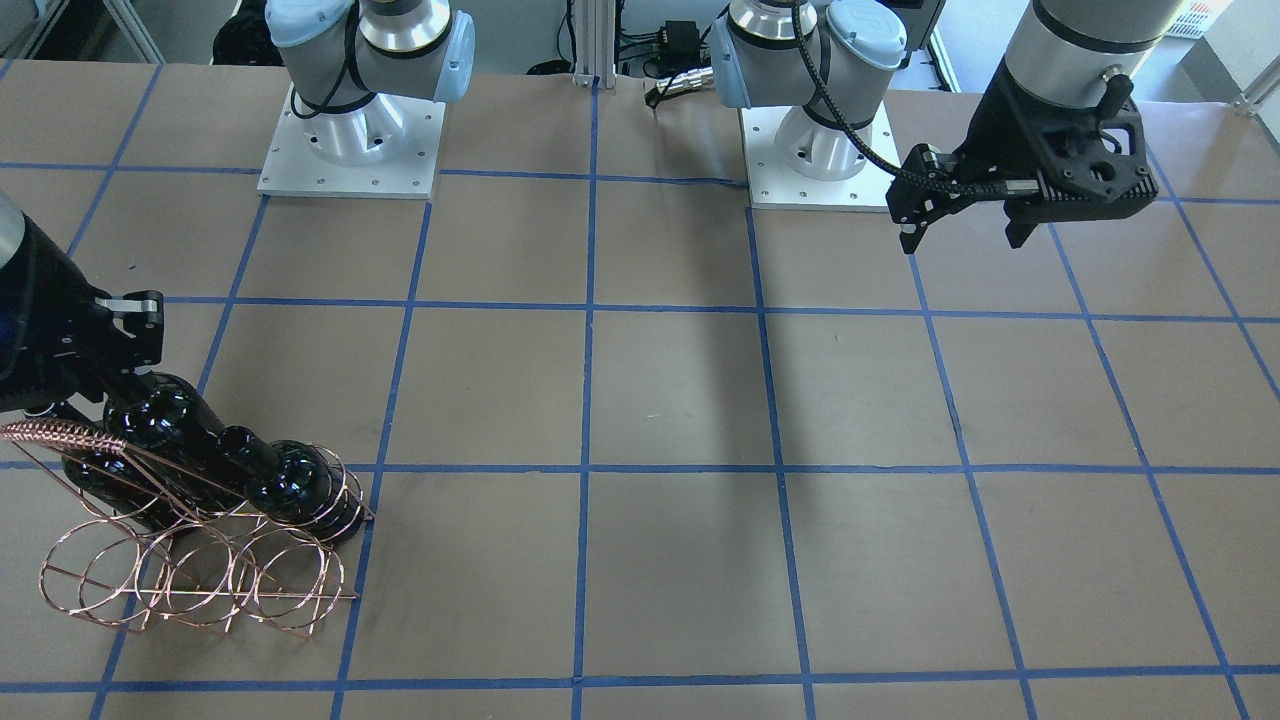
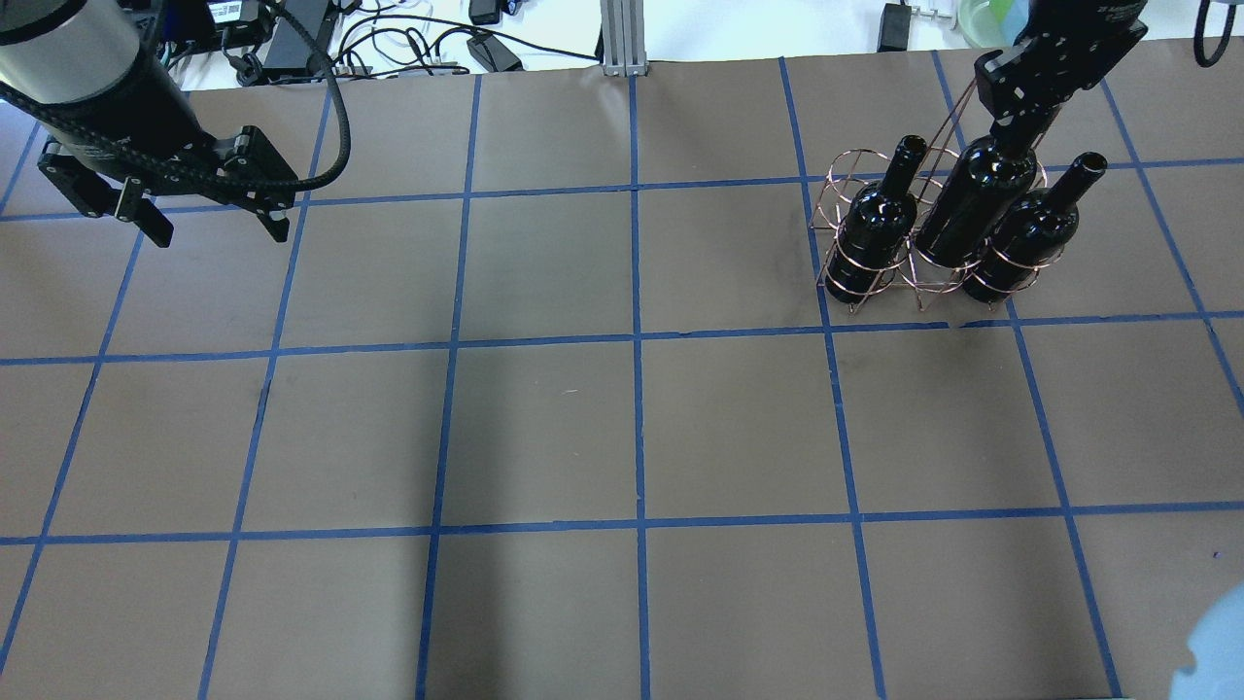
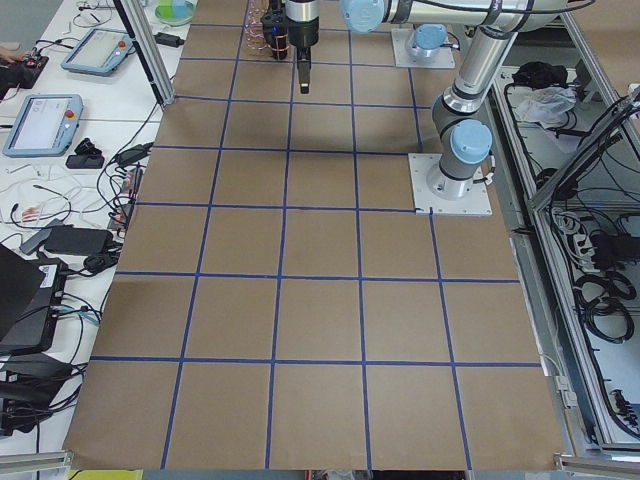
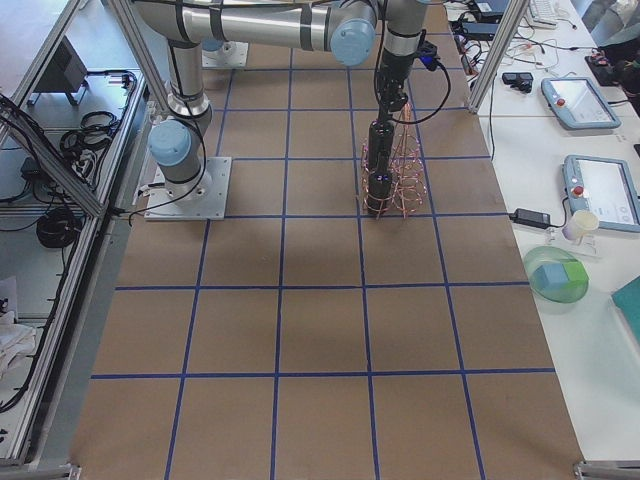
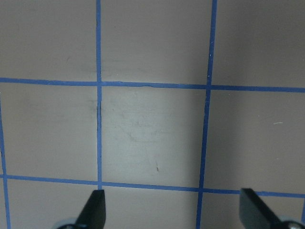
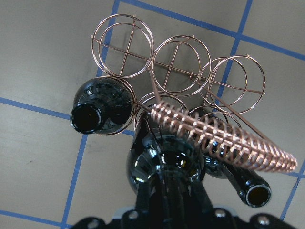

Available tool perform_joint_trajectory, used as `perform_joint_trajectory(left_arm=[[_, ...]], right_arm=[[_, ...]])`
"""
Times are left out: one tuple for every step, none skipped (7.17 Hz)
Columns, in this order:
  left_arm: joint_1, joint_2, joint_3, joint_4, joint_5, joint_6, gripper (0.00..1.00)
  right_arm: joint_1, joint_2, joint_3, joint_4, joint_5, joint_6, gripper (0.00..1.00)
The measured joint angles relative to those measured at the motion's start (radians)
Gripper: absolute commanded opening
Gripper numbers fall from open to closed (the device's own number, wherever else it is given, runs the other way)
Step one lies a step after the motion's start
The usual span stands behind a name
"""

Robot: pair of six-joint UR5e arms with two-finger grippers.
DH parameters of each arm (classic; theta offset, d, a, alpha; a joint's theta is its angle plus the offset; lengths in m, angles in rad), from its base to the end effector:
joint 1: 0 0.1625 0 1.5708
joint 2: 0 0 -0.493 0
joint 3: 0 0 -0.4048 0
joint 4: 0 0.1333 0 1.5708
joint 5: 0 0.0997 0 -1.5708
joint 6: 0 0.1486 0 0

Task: Place wine into wine basket
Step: 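Lower the bottle into the empty rack slot with the right gripper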

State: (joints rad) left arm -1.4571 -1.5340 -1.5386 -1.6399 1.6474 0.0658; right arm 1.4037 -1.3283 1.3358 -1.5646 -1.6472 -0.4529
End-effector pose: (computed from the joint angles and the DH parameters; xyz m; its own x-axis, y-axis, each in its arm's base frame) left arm -0.0661 -0.4961 0.5349 -0.9959 -0.0475 -0.0764 -0.0481 0.9988 0.0051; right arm 0.0170 -0.6325 0.4885 -0.9570 -0.2832 0.0626 -0.2808 0.9587 0.0457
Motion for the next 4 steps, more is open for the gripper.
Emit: perform_joint_trajectory(left_arm=[[0.000, 0.000, 0.000, 0.000, 0.000, 0.000, 1.00], [0.001, 0.000, 0.000, 0.000, 0.000, 0.000, 1.00], [0.001, 0.000, 0.000, 0.000, 0.000, 0.000, 1.00], [0.001, 0.000, 0.000, 0.000, 0.000, 0.000, 1.00]], right_arm=[[0.000, 0.003, 0.012, -0.006, 0.001, -0.002, 0.21], [0.000, 0.008, 0.027, -0.017, 0.001, -0.012, 0.21], [0.000, 0.018, 0.048, -0.037, 0.002, -0.038, 0.21], [0.000, 0.029, 0.064, -0.057, 0.002, -0.060, 0.21]])
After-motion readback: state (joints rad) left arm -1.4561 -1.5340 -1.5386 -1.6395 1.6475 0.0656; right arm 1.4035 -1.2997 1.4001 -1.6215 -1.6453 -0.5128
